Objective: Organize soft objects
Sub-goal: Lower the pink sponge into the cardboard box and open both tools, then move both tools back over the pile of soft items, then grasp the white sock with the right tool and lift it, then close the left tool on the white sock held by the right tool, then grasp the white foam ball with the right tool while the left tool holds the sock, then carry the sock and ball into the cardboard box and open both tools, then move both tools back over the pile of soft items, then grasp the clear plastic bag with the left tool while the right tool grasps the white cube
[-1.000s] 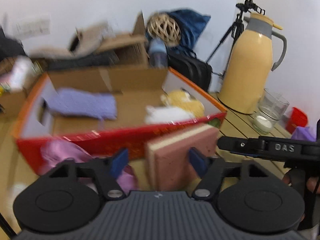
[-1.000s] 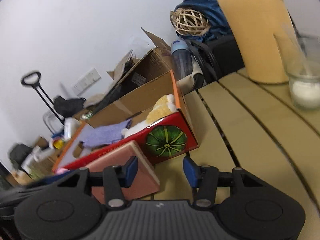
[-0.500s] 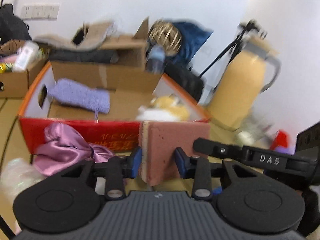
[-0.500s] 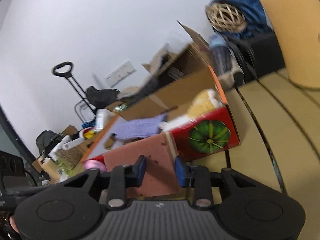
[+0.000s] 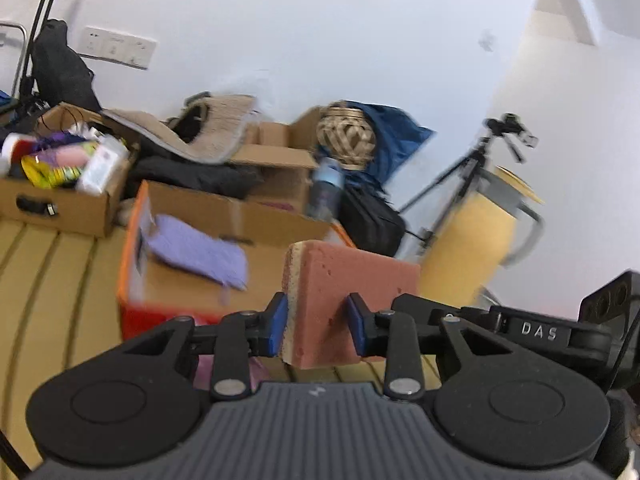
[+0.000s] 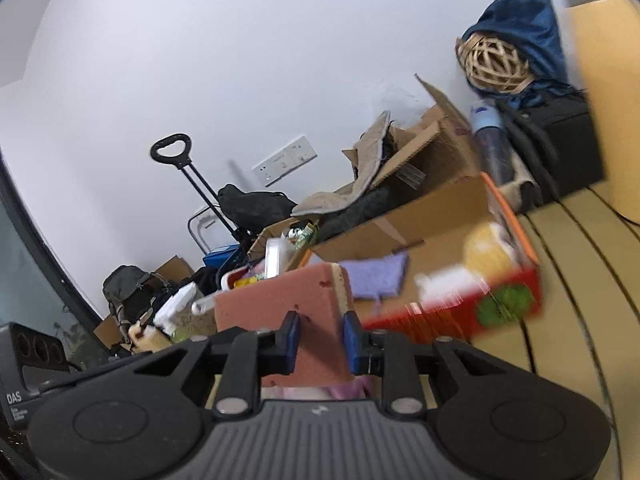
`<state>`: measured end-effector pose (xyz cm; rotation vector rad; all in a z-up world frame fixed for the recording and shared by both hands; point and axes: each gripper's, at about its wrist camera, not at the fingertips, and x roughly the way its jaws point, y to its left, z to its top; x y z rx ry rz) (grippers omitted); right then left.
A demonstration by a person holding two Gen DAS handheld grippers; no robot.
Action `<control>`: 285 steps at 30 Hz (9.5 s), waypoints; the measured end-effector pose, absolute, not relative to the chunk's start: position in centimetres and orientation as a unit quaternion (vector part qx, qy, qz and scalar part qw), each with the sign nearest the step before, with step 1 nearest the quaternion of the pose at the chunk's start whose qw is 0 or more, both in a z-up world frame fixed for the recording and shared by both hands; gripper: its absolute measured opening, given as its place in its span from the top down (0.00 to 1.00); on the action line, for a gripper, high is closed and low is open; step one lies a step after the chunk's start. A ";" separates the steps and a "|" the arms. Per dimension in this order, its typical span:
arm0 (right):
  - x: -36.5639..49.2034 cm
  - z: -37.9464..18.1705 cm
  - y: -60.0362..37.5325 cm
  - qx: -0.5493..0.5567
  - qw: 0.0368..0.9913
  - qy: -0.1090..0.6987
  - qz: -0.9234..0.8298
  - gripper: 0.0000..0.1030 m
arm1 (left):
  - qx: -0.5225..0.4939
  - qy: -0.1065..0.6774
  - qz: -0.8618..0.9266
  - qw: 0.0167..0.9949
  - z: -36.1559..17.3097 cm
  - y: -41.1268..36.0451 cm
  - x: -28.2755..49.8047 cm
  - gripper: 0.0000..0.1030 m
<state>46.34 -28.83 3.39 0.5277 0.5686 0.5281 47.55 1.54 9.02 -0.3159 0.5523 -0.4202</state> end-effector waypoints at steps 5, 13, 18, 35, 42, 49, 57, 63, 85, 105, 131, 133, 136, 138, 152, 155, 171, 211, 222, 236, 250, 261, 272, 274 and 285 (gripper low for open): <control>56.7 3.6 -25.5 0.263 0.864 0.348 0.251 0.78 | -0.130 0.322 -0.158 0.924 8.4 3.1 55.2 0.70; 64.2 -3.1 -20.4 0.251 0.810 0.491 0.199 0.79 | -0.048 0.371 -0.118 0.920 4.0 4.8 57.3 0.54; 62.6 -3.7 -17.6 0.196 0.824 0.491 0.205 0.79 | -0.023 0.352 -0.113 0.929 4.2 5.5 56.2 0.53; 51.9 10.4 -30.4 0.115 0.924 0.337 0.139 0.40 | 0.030 0.238 -0.101 0.966 15.2 4.9 45.3 0.19; 42.8 13.1 -32.9 0.070 0.951 0.276 0.120 0.27 | -0.022 0.190 -0.097 0.977 16.2 4.8 37.2 0.03; 28.3 8.4 -31.9 -0.024 0.967 0.220 0.129 0.19 | -0.022 0.166 -0.131 0.977 10.8 6.0 22.4 0.00; 13.1 2.4 -31.5 -0.002 0.967 0.194 0.163 0.16 | -0.003 0.127 -0.041 0.991 6.2 6.2 9.2 0.00; 10.6 1.1 -32.1 0.027 0.967 0.197 0.161 0.15 | -0.002 0.127 -0.050 0.991 6.4 5.7 9.9 0.00; 30.3 -2.7 -29.8 0.038 0.949 0.261 0.174 0.54 | 0.036 0.243 -0.181 0.952 0.0 -5.2 31.4 0.55; 41.8 -5.8 -25.8 -0.002 0.896 0.352 0.271 0.94 | -0.018 0.317 -0.161 0.935 -3.9 -7.6 37.6 0.56; 33.7 -6.3 -30.8 0.149 0.876 0.367 0.275 0.94 | 0.070 0.287 -0.236 0.926 -4.4 -10.7 31.8 0.48; 33.7 -6.0 -30.5 0.149 0.868 0.367 0.300 0.94 | 0.072 0.285 -0.232 0.927 -4.3 -10.8 31.9 0.64; 33.6 -5.6 -29.5 0.122 0.876 0.359 0.299 0.90 | 0.069 0.286 -0.230 0.928 -4.5 -10.3 32.1 0.77; 33.6 -5.2 -29.5 0.126 0.873 0.358 0.307 0.87 | 0.052 0.284 -0.230 0.929 -4.4 -9.5 32.2 0.82; 37.9 -1.7 -26.6 0.085 0.921 0.284 0.252 0.62 | -0.040 0.204 -0.096 0.973 1.6 3.0 33.3 0.85; 40.7 -1.9 -22.4 0.079 0.923 0.274 0.257 0.47 | -0.056 0.206 -0.051 0.976 1.4 6.2 34.0 0.85; 43.1 -3.9 -15.9 0.113 0.929 0.257 0.242 0.50 | -0.082 0.197 -0.060 0.975 1.6 8.9 32.3 0.85; 73.3 -3.9 -21.1 -0.238 0.889 0.382 0.085 0.31 | -0.053 0.408 -0.124 0.903 0.3 -5.6 74.0 0.45; 66.8 6.5 -24.2 -0.167 0.921 0.338 0.095 0.26 | -0.022 0.339 -0.116 0.933 11.1 -1.5 66.4 0.36; 43.3 14.2 -28.2 -0.100 0.956 0.232 0.147 0.17 | 0.030 0.168 -0.077 0.982 15.0 4.6 38.6 0.17; 15.8 4.0 -29.3 0.015 0.975 0.154 0.161 0.04 | 0.041 0.109 -0.019 0.993 5.0 4.6 12.2 0.00; 16.1 2.2 -29.1 0.062 0.966 0.180 0.174 0.12 | 0.025 0.135 -0.004 0.990 3.8 5.3 15.2 0.00; 27.9 -0.8 -23.3 0.056 0.946 0.230 0.220 0.53 | -0.034 0.216 -0.061 0.974 2.1 6.5 33.5 0.16; 31.1 -1.1 -21.6 0.049 0.943 0.238 0.226 0.58 | -0.042 0.237 -0.081 0.967 1.3 6.5 37.5 0.16; 45.9 -4.8 -13.2 -0.009 0.916 0.319 0.245 0.69 | -0.155 0.314 -0.113 0.930 -2.7 10.2 45.3 0.62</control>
